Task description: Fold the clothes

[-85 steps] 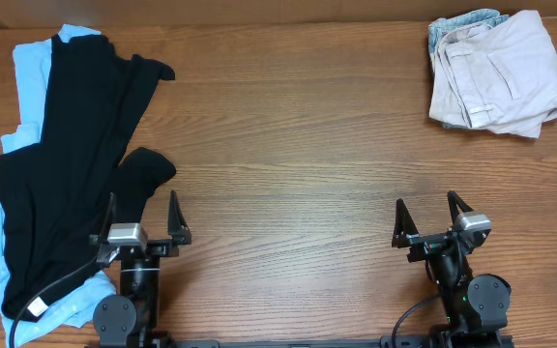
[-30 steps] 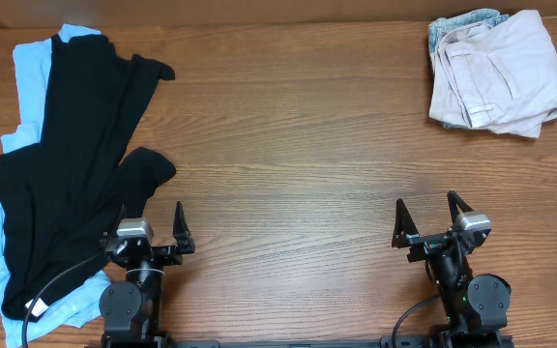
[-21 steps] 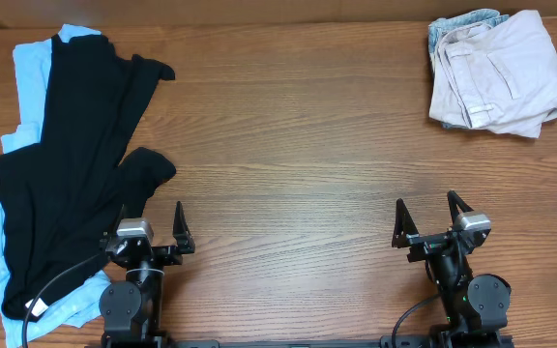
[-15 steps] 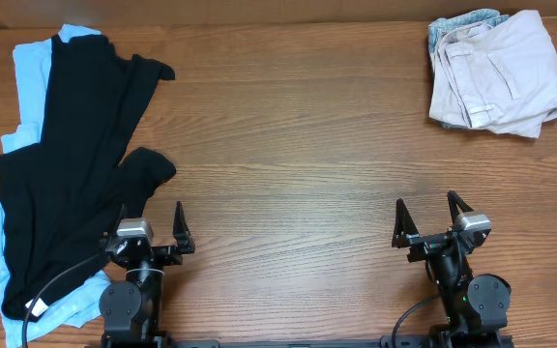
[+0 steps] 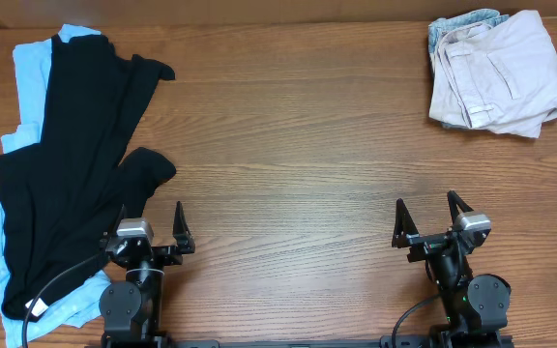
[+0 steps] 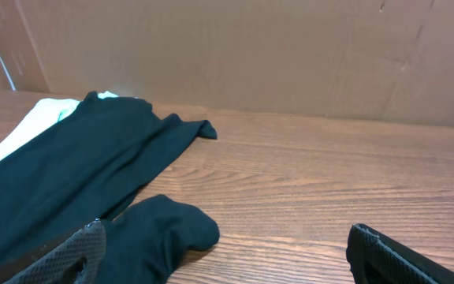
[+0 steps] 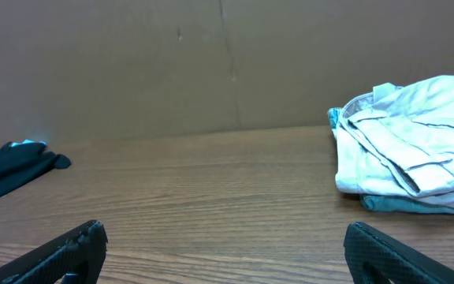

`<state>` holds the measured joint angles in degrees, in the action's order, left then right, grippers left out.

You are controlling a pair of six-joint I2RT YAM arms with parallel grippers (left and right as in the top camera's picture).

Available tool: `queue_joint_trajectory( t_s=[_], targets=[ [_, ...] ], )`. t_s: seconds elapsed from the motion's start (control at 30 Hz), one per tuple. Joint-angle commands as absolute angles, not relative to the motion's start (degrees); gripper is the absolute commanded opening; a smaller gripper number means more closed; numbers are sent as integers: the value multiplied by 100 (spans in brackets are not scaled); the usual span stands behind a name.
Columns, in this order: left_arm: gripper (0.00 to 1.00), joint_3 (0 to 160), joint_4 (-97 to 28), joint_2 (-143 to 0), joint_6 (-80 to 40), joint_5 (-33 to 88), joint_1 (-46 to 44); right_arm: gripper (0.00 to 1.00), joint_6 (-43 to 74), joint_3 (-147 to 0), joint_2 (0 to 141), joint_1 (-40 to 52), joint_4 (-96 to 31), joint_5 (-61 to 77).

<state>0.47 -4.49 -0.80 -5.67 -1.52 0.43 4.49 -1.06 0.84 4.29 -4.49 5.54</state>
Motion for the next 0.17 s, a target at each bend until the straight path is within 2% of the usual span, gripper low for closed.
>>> queue_joint_trajectory(
  t_s=[0.0,0.13],
  targets=[
    [100,27,-436,-25,-622,-84,84,100,454,-45,16,475,-425,521],
    [100,27,-436,-25,-622,-84,84,100,451,-45,16,475,-425,521]
  ],
)
